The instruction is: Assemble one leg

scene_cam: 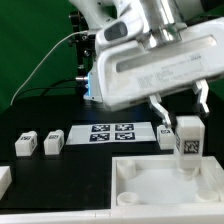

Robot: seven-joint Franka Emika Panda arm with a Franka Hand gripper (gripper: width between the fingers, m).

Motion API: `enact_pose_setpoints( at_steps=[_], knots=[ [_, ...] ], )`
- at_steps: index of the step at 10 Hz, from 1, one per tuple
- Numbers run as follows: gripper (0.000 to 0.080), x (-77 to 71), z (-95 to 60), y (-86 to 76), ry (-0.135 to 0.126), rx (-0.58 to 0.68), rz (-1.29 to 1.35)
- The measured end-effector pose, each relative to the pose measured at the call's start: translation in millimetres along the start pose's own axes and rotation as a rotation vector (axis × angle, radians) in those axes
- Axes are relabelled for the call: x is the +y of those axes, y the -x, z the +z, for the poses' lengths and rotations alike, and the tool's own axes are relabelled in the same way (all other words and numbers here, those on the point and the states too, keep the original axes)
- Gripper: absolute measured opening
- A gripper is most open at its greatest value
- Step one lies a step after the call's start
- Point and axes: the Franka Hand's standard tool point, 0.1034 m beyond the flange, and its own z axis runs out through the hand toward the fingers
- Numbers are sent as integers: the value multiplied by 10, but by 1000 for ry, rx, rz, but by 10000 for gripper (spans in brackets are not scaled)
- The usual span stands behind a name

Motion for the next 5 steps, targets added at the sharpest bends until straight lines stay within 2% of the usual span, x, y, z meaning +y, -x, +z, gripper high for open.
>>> enact_pose_setpoints(
  at_steps=[2,5],
  knots=[
    [297,-102,99,32,-18,-9,22],
    [297,-152,135,79,-24,-19,36]
  ],
)
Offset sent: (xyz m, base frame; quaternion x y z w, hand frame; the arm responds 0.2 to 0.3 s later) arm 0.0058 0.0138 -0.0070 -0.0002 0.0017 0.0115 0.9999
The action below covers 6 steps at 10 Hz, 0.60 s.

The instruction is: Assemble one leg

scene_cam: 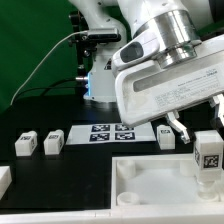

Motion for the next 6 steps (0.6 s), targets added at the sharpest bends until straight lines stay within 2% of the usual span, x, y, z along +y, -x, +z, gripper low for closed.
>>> enact_pose_setpoints(
  at_steps=[4,6],
  knots=[
    [297,46,63,30,11,17,13],
    [297,55,136,105,14,17,22]
  ],
)
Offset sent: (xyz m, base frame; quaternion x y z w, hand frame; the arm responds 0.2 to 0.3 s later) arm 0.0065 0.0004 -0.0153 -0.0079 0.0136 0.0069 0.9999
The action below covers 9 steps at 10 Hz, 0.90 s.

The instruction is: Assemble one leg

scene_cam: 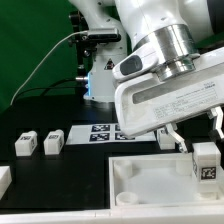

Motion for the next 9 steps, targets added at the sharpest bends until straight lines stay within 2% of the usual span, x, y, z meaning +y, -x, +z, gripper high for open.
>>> enact_pose_setpoints(
  at_steps=[2,4,7,9],
  knots=[
    [297,-6,5,8,15,27,1],
    [297,-36,17,15,40,84,24],
    [297,-39,19,15,37,78,39],
    [298,-35,18,4,25,57,37]
  ],
)
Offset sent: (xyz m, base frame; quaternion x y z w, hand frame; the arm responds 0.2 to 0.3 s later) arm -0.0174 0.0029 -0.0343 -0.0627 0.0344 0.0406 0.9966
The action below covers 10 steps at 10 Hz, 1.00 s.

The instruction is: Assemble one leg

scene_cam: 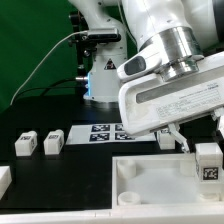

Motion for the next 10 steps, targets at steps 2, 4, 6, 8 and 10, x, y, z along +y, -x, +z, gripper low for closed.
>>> enact_pose_setpoints(
  at_steps=[2,4,6,8,10],
  knots=[
    [527,-14,16,36,-8,-18,0],
    [624,-14,18,39,-8,-19,0],
    [642,-14,19,40,-8,-19,0],
    [648,-13,19,41,-8,-19,0],
    [649,-13,19,41,-8,-19,0]
  ],
)
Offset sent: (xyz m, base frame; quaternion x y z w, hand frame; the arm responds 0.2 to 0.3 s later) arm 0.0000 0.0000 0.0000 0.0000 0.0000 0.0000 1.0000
